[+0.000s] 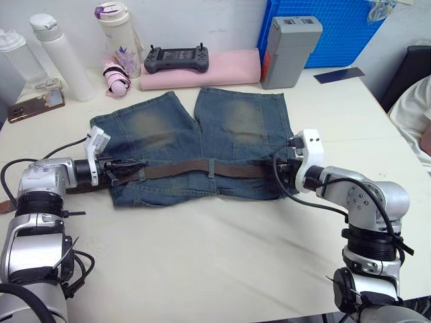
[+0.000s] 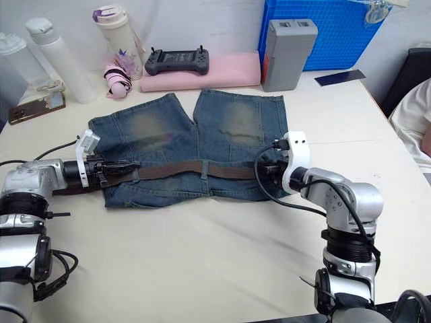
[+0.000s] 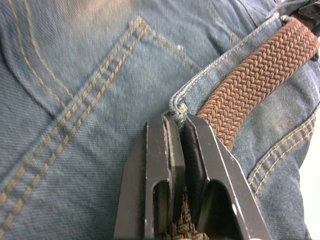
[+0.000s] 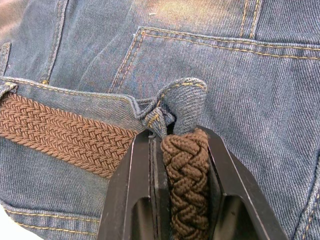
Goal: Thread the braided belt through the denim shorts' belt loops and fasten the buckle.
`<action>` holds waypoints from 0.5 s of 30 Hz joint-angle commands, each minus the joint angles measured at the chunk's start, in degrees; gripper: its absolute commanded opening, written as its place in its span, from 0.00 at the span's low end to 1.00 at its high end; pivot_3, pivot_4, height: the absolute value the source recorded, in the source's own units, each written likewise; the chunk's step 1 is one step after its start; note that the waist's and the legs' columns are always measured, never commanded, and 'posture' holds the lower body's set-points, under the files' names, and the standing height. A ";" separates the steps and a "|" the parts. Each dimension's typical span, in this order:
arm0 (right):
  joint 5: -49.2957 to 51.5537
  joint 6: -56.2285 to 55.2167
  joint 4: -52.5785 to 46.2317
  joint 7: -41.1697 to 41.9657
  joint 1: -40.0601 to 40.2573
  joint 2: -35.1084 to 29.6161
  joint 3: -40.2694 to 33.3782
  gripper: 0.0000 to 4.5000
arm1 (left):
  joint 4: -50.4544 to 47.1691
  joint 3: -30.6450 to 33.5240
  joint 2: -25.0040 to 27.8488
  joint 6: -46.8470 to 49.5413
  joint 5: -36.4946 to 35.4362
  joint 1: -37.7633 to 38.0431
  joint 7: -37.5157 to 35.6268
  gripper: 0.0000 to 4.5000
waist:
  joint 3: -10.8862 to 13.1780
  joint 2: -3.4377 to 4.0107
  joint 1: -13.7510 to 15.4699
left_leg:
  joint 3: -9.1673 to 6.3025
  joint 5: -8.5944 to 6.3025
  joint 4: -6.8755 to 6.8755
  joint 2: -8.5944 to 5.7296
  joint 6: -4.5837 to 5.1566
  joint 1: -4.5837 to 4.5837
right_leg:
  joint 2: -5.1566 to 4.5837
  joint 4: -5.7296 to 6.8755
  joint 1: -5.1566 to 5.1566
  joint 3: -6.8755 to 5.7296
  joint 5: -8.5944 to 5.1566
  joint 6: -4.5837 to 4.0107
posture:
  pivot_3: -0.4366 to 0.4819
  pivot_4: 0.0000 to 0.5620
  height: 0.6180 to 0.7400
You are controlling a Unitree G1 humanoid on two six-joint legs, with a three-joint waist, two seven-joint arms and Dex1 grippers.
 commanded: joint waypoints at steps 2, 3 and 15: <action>7.84 -3.46 -10.95 4.87 1.67 -1.87 -7.41 0.10 | -24.36 10.62 0.99 5.97 -11.21 5.59 1.95 0.00 | 0.00 0.00 -0.01 | -0.03 0.00 0.01 0.00 0.00 -0.02 | 0.00 0.00 0.00 0.00 0.00 0.00 | 0.48 0.27 1.00; 9.67 -4.12 -13.58 6.47 3.29 -2.60 -8.78 0.10 | -31.11 11.39 1.09 6.05 -11.81 9.85 2.43 0.00 | 0.00 0.00 -0.01 | -0.12 0.00 0.02 0.00 0.00 -0.09 | 0.00 0.00 -0.04 0.01 0.00 0.00 | 0.48 0.27 1.00; 0.07 -26.33 -29.70 26.73 38.82 -24.76 -1.31 0.10 | -56.14 21.25 -7.50 -61.73 10.60 50.81 15.00 0.00 | 0.02 -0.14 1.55 | -0.78 -0.15 -0.12 -0.10 0.16 -0.03 | 0.18 -0.06 0.11 0.55 0.00 0.00 | 0.48 0.27 1.00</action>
